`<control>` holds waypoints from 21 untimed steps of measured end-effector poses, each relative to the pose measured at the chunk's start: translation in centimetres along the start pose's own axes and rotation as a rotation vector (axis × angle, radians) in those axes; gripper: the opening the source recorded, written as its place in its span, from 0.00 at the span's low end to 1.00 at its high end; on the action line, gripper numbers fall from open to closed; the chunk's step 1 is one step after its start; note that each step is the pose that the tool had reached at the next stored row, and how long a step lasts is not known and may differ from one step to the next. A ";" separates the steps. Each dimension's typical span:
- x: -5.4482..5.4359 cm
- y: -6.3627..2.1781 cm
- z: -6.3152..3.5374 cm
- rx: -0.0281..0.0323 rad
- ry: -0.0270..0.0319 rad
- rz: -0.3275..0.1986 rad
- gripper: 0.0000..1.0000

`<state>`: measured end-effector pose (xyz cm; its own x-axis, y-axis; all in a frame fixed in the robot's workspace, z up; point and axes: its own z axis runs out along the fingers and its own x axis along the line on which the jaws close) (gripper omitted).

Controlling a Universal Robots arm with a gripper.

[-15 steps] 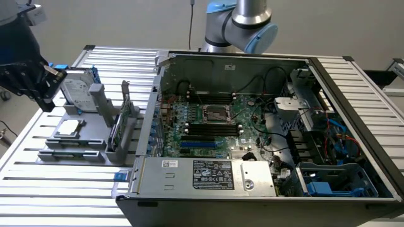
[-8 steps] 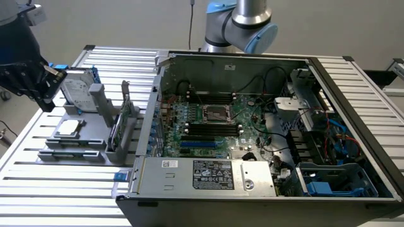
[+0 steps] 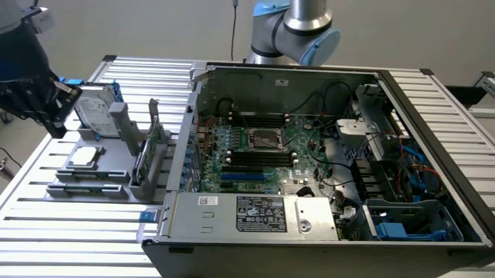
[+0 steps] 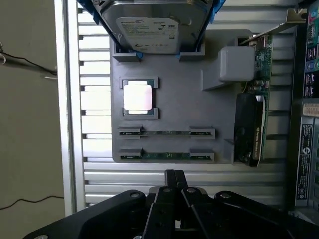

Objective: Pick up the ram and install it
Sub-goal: 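Pick up the ram and move it above insertion slot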

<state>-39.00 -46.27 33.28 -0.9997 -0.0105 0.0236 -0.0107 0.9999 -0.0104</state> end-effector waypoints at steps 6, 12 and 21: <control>0.0 0.01 0.56 0.0025 -0.0012 -0.109 0.11; 0.0 0.02 1.11 0.0052 -0.0022 -0.218 0.11; 0.0 0.03 1.98 0.0090 -0.0040 -0.382 0.11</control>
<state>-39.00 -46.26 31.30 -0.9235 -0.3828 0.0236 -0.3831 0.9236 -0.0105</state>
